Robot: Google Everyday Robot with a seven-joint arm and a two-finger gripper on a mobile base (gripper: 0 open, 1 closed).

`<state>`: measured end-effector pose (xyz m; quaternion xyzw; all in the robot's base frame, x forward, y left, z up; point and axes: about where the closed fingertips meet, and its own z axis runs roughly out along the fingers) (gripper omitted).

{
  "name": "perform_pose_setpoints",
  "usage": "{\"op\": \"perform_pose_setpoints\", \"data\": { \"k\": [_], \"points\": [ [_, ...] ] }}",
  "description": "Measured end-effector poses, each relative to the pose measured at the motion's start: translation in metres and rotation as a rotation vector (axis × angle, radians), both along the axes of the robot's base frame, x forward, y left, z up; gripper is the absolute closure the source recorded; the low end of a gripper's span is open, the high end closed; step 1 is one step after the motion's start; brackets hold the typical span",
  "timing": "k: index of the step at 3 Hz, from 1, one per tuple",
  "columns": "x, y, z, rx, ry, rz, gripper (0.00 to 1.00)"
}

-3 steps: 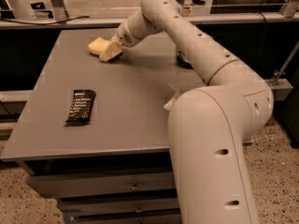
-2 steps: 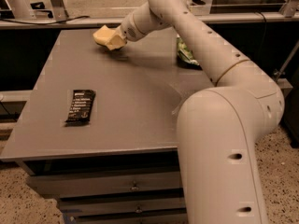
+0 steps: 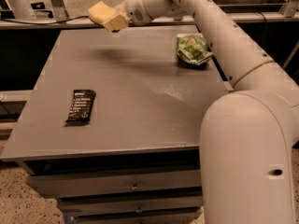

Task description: Pick sponge

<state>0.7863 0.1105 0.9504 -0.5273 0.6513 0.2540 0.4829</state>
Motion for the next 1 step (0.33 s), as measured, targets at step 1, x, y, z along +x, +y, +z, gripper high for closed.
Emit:
{"op": "perform_pose_setpoints", "data": {
  "k": [1],
  "points": [
    [-0.0015, 0.0016, 0.0008, 0.007, 0.001, 0.006, 1.00]
  ]
}}
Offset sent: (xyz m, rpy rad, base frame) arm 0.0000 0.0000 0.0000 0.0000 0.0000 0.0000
